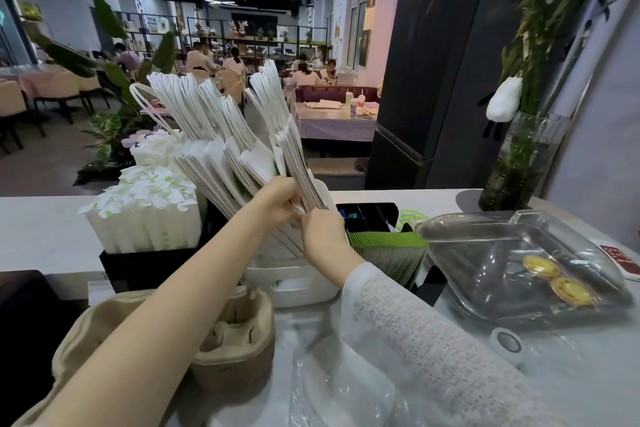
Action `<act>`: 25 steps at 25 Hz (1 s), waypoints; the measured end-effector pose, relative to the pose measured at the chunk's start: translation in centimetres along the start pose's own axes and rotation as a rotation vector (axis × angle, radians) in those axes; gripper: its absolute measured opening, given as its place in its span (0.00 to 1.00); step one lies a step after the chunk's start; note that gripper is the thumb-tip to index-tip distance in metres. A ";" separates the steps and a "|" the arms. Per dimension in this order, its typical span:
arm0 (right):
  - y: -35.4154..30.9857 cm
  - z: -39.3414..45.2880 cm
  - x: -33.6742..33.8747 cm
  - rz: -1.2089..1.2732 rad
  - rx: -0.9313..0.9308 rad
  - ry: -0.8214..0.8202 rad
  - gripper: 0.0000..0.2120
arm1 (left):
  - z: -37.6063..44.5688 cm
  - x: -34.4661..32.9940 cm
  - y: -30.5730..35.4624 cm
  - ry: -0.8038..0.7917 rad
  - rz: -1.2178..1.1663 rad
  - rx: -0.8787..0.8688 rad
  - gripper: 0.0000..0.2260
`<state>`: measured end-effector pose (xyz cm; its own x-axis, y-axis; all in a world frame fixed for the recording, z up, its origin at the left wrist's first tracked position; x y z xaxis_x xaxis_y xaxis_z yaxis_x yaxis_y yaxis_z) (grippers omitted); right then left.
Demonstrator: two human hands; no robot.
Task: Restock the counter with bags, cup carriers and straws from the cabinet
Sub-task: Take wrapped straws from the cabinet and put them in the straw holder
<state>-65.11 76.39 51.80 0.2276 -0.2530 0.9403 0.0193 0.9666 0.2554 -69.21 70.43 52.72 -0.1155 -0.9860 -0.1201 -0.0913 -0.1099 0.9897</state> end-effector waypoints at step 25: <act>2.0 -0.7 -3.8 0.252 -0.206 -0.028 0.11 | -7.4 3.3 -2.8 -0.012 -0.002 -0.069 0.17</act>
<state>-65.25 79.34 48.60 0.2235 -0.0029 0.9747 0.1633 0.9860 -0.0346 -62.05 66.59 50.14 -0.1270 -0.9843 -0.1228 -0.0228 -0.1209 0.9924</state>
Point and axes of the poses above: each hand's wrist, its own z-axis towards the middle knuckle, its own x-axis out of the back of the hand, y = z × x, the point moved 7 cm from there along z, towards the middle knuckle, and after that the axes turned 8 degrees about -x, right-handed, at the moved point
